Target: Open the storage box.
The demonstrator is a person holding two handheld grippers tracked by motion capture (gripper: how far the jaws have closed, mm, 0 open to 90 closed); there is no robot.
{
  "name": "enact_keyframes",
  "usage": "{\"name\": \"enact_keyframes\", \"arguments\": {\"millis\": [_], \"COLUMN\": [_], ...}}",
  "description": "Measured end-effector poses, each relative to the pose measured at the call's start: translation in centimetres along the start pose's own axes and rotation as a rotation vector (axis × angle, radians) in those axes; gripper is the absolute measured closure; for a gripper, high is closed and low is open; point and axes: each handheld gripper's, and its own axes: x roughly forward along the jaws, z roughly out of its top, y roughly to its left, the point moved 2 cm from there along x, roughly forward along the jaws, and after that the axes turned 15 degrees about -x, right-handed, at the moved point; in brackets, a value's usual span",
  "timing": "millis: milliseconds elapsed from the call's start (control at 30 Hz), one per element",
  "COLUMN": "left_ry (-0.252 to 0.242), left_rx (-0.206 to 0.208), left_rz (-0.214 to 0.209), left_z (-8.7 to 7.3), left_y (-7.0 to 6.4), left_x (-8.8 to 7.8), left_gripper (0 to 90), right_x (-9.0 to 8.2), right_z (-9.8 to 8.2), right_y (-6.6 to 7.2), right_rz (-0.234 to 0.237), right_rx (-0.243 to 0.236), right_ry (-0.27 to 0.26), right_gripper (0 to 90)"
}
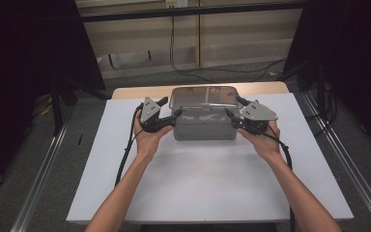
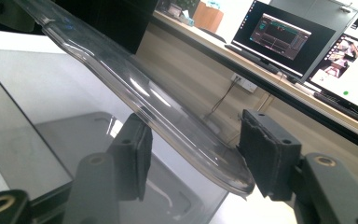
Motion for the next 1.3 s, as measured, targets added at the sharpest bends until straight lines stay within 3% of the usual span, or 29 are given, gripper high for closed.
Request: {"name": "enact_keyframes", "arguments": {"millis": [167,267,600,900,1300], "left_ry": [-0.004,0.013,0.012,0.011,0.013], "left_rx": [-0.002,0.027,0.033,0.041,0.041], "left_rz": [-0.002,-0.002,-0.009,-0.028,-0.046], "left_z": [0.2,0.2,0.7,1.3,1.4], "left_y": [0.1,0.1,0.1,0.8,0.9], "left_x": [0.2,0.3,0.6,0.6,1.7], "left_gripper": [34.1,35.0,37.9,46.8,45.6], "right_x": [0.3,0.4,0.7,1.3,1.8], "right_z": [0.0,-0.1,-0.2,0.1,-0.3], "right_y": [-0.2,-0.2,-0.6,-1.4,-1.9], "right_rz": [0.0,0.0,-0.005,0.014,0.017], "right_rx": [0.006,0.015,0.043,0.046,0.08], "right_ry": [-0.015,-0.018,-0.043,-0.052,-0.059], "right_gripper": [47.3,46.8,46.5,48.6,50.8]}}
